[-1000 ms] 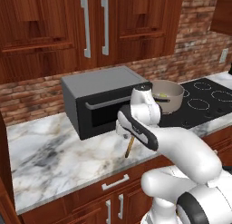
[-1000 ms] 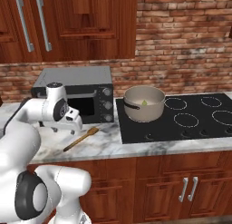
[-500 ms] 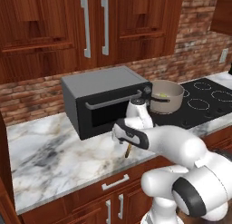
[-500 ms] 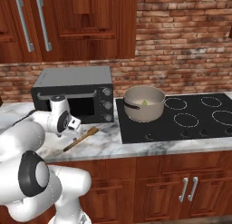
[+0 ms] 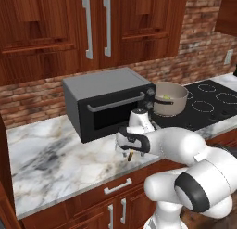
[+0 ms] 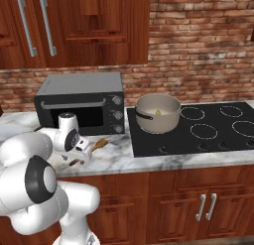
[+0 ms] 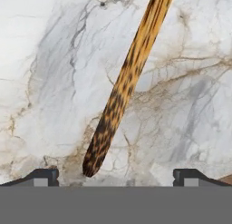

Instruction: Put the eggplant and lemon wedge in the pot. Retrieve the spatula and lightly stir the vegetables in the pot.

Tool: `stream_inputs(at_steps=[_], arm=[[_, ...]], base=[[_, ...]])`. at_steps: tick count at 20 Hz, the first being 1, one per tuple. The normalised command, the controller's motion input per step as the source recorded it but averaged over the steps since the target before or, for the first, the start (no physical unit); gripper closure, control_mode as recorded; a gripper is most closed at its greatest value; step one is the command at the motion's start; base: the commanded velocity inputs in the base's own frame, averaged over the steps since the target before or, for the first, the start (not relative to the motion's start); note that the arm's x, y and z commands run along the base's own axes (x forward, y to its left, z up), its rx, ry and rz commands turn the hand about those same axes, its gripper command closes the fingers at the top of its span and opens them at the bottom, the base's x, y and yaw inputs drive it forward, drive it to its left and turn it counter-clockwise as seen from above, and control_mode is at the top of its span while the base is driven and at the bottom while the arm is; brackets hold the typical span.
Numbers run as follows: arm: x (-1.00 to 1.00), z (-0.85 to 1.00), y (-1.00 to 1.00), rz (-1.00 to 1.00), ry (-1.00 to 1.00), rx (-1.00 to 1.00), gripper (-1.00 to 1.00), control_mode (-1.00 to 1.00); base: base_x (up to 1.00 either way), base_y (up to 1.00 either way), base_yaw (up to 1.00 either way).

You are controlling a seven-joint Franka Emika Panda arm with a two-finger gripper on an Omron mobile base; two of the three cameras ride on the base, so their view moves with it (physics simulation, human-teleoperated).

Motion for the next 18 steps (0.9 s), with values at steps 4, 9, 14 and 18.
stream_inputs(at_steps=[4,9,14,18], arm=[[0.0,-0.29,0.19,-0.07,0.0,0.0,-1.0,-1.0],[0.02,-0.29,0.2,-0.09,0.0,0.0,-1.0,-1.0],[0.0,-0.43,0.0,-0.04,0.0,0.0,-1.0,-1.0],[0.07,-0.15,0.0,0.0,0.0,0.0,-1.0,-1.0]], base=[[0.0,0.0,0.0],[0.0,0.0,0.0],[0.0,0.0,0.0],[0.0,0.0,0.0]])
